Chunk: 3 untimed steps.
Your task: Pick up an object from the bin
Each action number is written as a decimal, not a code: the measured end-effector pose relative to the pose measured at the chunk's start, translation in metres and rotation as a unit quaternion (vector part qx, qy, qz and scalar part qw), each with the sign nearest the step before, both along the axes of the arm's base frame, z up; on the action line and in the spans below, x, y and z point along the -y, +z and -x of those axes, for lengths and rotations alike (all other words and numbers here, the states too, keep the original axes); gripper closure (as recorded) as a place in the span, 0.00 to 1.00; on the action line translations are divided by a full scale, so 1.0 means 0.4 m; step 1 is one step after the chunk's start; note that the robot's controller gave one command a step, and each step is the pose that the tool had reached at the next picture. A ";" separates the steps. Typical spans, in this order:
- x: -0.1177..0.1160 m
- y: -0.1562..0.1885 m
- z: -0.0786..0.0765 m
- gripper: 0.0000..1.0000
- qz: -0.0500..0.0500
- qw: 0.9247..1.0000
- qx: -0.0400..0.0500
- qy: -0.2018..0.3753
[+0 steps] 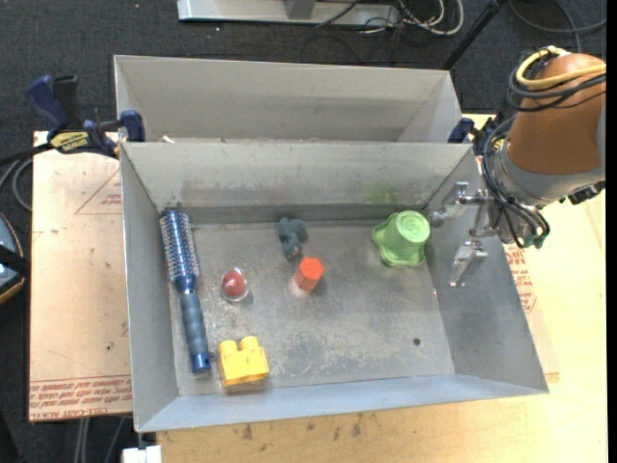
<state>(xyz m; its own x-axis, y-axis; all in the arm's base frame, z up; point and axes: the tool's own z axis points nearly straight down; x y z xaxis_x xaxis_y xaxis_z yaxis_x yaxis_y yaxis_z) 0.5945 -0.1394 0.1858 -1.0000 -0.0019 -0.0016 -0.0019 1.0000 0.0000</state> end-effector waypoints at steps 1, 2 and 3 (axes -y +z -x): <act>-0.191 -0.133 -0.094 0.00 -0.003 0.999 -0.001 -0.036; -0.377 -0.165 -0.142 0.00 -0.002 0.998 0.001 0.065; -0.483 -0.271 -0.004 0.00 0.000 1.000 0.007 -0.031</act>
Offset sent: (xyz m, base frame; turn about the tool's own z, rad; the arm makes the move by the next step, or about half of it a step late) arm 0.0365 0.0691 -0.0499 0.0797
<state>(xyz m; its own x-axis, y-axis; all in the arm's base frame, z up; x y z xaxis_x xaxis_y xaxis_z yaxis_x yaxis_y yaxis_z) 0.5960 0.0540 0.0775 -0.9981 0.0593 -0.0166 0.0593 0.9982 -0.0006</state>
